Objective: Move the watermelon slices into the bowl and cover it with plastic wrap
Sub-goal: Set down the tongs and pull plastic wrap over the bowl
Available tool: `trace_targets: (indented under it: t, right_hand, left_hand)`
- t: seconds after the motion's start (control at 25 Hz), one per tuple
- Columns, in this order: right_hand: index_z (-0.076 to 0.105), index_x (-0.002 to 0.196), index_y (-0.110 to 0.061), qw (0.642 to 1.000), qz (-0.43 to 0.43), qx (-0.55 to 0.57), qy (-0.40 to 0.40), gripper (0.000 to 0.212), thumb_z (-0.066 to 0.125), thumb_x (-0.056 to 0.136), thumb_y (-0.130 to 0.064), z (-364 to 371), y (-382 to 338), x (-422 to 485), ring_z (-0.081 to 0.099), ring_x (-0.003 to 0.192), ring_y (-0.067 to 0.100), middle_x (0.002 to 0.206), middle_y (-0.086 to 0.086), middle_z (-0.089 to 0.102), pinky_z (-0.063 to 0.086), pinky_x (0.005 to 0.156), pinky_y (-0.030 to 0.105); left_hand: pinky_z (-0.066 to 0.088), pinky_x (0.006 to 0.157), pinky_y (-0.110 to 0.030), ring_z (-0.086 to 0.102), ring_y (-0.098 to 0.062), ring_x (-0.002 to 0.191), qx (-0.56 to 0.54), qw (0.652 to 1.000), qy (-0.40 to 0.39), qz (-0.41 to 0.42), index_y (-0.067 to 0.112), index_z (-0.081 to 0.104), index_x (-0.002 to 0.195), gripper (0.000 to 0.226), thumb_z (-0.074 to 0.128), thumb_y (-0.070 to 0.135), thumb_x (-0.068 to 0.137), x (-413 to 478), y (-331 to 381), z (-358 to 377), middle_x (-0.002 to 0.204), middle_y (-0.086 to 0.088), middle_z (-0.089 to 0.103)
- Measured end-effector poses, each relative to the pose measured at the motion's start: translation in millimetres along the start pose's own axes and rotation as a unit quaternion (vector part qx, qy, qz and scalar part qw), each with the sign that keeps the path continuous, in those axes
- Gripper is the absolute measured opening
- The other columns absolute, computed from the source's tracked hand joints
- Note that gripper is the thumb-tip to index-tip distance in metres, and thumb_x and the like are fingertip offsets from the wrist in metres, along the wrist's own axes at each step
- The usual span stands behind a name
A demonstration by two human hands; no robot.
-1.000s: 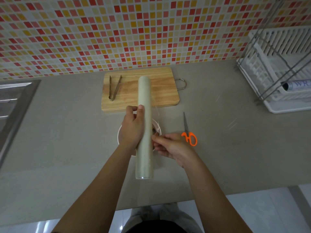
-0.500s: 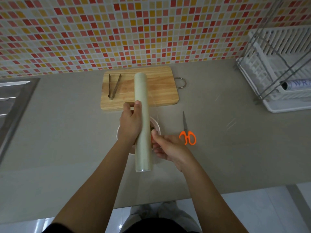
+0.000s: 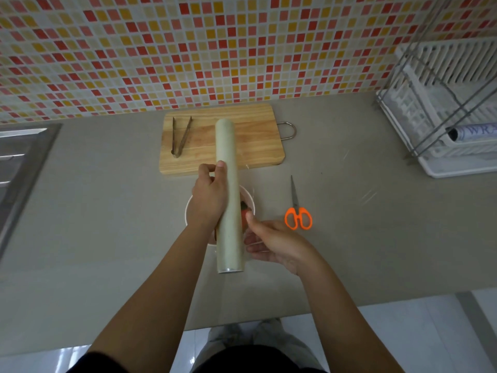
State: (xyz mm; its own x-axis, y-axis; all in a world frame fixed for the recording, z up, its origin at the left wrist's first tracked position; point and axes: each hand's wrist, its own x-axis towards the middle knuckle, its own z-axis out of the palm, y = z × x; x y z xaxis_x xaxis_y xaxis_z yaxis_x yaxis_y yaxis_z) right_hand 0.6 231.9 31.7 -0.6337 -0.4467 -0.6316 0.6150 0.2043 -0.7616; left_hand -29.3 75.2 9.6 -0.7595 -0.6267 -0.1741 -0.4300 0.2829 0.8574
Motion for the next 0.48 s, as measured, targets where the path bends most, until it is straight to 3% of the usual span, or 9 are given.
trace_targets:
  t: [0.08, 0.2, 0.48]
  right_hand:
    - [0.059, 0.073, -0.015, 1.0, -0.021, 0.01, 0.008, 0.032, 0.061, 0.083, -0.046, 4, 6, 2, 0.055, 0.055, 0.003, 0.063, -0.005, 0.058, 0.052, 0.057, 0.014]
    - [0.062, 0.074, -0.015, 0.999, -0.054, 0.002, 0.004, 0.016, 0.068, 0.082, -0.027, 3, 12, 3, 0.057, 0.05, -0.002, 0.064, -0.003, 0.06, 0.049, 0.054, 0.011]
    - [0.059, 0.076, -0.015, 0.997, -0.049, -0.063, -0.014, 0.012, 0.061, 0.086, -0.011, -19, 16, 9, 0.06, 0.054, -0.004, 0.07, 0.0, 0.062, 0.048, 0.054, 0.009]
  left_hand:
    - [0.037, 0.057, -0.025, 0.056, 0.002, 0.071, -0.008, 1.0, 0.005, 0.003, 0.037, 0.047, 0.087, 0.033, 0.034, 0.067, 0.081, 1, 1, 1, 0.077, 0.016, 0.058]
    - [0.038, 0.056, -0.023, 0.058, -0.001, 0.072, -0.018, 1.0, 0.002, 0.012, 0.033, 0.048, 0.089, 0.031, 0.037, 0.062, 0.086, 2, 4, -1, 0.077, 0.013, 0.059]
    - [0.036, 0.058, -0.027, 0.053, -0.002, 0.075, -0.004, 1.0, -0.014, 0.003, 0.029, 0.048, 0.089, 0.031, 0.037, 0.058, 0.089, 9, 9, -5, 0.08, 0.012, 0.056]
